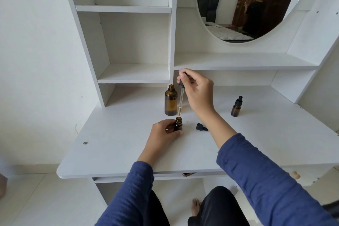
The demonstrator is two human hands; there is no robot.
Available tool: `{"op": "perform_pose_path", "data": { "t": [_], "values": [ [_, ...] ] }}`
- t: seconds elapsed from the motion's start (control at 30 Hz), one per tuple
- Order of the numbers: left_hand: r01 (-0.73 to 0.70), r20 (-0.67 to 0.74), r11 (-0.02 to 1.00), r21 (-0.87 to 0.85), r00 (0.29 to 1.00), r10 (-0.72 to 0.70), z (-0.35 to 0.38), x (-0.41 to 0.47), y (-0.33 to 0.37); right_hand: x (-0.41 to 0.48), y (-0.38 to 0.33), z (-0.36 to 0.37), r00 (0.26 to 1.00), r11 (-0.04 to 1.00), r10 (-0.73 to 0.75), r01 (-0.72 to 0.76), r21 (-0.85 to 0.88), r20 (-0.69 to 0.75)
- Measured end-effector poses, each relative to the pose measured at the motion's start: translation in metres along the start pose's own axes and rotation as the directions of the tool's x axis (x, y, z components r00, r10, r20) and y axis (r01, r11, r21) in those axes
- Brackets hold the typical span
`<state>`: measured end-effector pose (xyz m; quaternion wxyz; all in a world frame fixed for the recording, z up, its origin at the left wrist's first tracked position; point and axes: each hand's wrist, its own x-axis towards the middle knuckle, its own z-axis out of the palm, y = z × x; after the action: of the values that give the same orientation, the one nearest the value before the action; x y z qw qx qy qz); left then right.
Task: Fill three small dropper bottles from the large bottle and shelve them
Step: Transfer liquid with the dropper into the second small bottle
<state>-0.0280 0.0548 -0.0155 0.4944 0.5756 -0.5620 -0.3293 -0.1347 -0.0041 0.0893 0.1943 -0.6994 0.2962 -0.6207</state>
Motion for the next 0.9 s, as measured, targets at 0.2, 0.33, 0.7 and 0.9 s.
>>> {"op": "perform_pose_path", "data": {
  "t": [0.2, 0.33, 0.7, 0.9],
  "values": [
    [0.005, -0.002, 1.0, -0.003, 1.0, -0.005, 0.0, 0.0, -0.001, -0.01, 0.009, 0.002, 0.999, 0.999, 0.04, -0.04, -0.003, 0.03],
    [0.004, -0.001, 1.0, -0.01, 1.0, -0.004, 0.0, 0.0, 0.0, -0.011, 0.013, 0.002, 0.998, 0.999, 0.046, -0.045, -0.02, 0.041],
    [0.001, -0.006, 1.0, 0.001, 1.0, -0.001, 0.0, 0.001, -0.001, -0.005, 0.011, 0.003, 0.999, 0.999, 0.037, -0.037, 0.003, 0.029],
    [0.011, -0.004, 1.0, 0.006, 1.0, -0.011, -0.001, 0.001, 0.0, 0.027, 0.002, 0.012, 0.99, 0.998, 0.002, 0.006, 0.06, -0.138]
  ]
}}
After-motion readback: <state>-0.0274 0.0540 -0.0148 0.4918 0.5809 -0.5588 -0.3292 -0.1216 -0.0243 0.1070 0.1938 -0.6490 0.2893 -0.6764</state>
